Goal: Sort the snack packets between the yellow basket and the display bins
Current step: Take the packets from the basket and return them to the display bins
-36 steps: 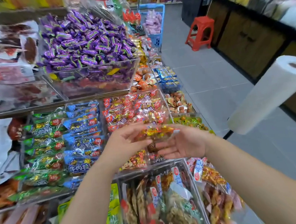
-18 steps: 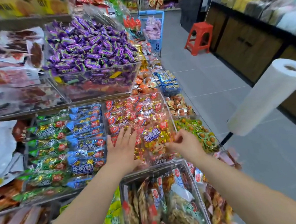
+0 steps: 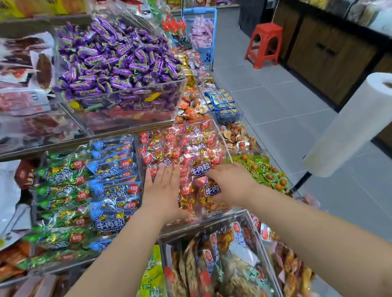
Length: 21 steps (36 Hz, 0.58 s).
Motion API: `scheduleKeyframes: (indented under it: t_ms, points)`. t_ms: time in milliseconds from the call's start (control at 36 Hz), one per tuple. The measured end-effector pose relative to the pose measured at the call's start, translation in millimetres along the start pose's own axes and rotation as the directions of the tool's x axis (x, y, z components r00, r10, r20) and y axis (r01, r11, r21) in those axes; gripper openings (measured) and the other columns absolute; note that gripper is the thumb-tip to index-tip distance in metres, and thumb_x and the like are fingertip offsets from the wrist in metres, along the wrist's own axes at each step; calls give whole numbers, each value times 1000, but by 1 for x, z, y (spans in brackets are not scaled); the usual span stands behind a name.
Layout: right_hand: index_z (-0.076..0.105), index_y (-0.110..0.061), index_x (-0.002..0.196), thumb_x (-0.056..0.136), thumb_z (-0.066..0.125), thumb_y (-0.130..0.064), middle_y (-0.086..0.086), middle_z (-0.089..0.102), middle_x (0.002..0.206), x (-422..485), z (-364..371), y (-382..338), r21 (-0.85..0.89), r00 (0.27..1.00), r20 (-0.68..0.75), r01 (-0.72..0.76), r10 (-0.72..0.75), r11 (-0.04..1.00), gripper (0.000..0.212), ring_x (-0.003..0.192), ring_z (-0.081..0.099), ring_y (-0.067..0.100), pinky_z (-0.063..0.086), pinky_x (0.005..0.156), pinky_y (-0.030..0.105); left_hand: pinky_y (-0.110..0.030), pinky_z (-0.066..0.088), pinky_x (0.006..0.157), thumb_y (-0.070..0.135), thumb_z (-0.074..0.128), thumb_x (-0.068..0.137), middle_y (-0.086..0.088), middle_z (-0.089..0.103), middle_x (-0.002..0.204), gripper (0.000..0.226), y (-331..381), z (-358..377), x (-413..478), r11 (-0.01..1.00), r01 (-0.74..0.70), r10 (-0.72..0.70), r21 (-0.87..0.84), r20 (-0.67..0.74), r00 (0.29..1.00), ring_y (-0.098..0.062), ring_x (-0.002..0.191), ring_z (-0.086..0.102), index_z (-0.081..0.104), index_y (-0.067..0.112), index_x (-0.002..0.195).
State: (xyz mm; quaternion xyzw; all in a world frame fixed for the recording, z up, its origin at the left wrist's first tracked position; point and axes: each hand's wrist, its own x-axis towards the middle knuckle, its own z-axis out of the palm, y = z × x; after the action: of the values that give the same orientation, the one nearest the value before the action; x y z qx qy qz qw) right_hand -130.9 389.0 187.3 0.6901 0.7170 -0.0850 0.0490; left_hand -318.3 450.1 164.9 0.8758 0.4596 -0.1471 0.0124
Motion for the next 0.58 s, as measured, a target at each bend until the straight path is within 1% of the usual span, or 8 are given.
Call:
scheduleKeyframes:
  t_ms: [56, 111, 167, 250, 333, 417, 500, 583]
  points:
    - [50, -21, 122, 75, 69, -50, -1, 58, 107, 0, 1, -1, -64, 999, -4, 42, -42, 997, 59, 104, 54, 23, 37, 92, 37, -52, -17, 112, 79, 57, 67, -7, -4, 161, 130, 1, 2, -2, 1000, -4, 4, 16, 1, 1000, -26, 148, -8, -20, 15, 149]
    - [48, -20, 118, 75, 68, -50, 2, 56, 109, 0, 7, 0, -132, 997, -8, 73, -75, 989, 57, 104, 53, 25, 39, 88, 38, -51, -14, 114, 77, 59, 69, -7, 8, 158, 125, 2, 4, -4, 999, -2, 3, 35, -30, 1000, -27, 148, 2, -13, 15, 151]
    - [43, -20, 121, 74, 71, -48, 5, 54, 114, 0, 13, 0, -177, 997, 1, 81, -82, 981, 61, 108, 51, 27, 39, 90, 40, -50, -13, 114, 76, 60, 68, -5, 15, 155, 123, 3, 4, -3, 1000, 9, -8, 25, -48, 999, -26, 146, 8, -7, 17, 151]
    - [36, -20, 123, 73, 76, -37, 7, 52, 114, 4, 17, 1, -197, 998, 36, 62, -56, 978, 66, 106, 52, 28, 39, 90, 41, -50, -13, 114, 75, 63, 66, -6, 10, 157, 126, 2, 3, 3, 999, 31, -31, -8, -20, 999, -27, 147, 3, -9, 17, 151]
    - [34, -19, 119, 76, 74, -32, 5, 54, 95, 10, 14, -2, -240, 997, 62, 54, -40, 969, 60, 88, 54, 25, 40, 78, 37, -51, -15, 113, 72, 66, 66, -7, -10, 161, 129, 1, 2, 9, 999, 40, -39, -25, 44, 998, -29, 147, -14, -16, 18, 151]
    - [35, -20, 117, 79, 70, -26, 4, 52, 88, 17, 6, -2, -286, 996, 57, 78, -65, 955, 52, 81, 50, 24, 34, 70, 35, -51, -16, 112, 72, 66, 67, -7, -15, 160, 130, -1, 3, 10, 999, 37, -35, -36, 63, 997, -30, 146, -19, -18, 18, 150]
    - [39, -21, 118, 78, 68, -16, 7, 54, 99, 23, -4, 0, -309, 994, 16, 111, -111, 945, 50, 92, 53, 27, 36, 76, 36, -52, -15, 113, 75, 64, 65, -6, -12, 161, 130, -3, 6, 9, 999, 25, -24, -28, 55, 998, -29, 147, -16, -16, 18, 151]
    - [38, -20, 120, 78, 69, -18, 8, 55, 103, 26, -8, -1, -301, 992, 61, 125, -112, 945, 52, 97, 54, 29, 40, 86, 41, -53, -17, 112, 76, 66, 61, -6, -9, 161, 134, -1, 4, 9, 998, 26, -22, -62, 70, 997, -29, 147, -15, -15, 19, 151]
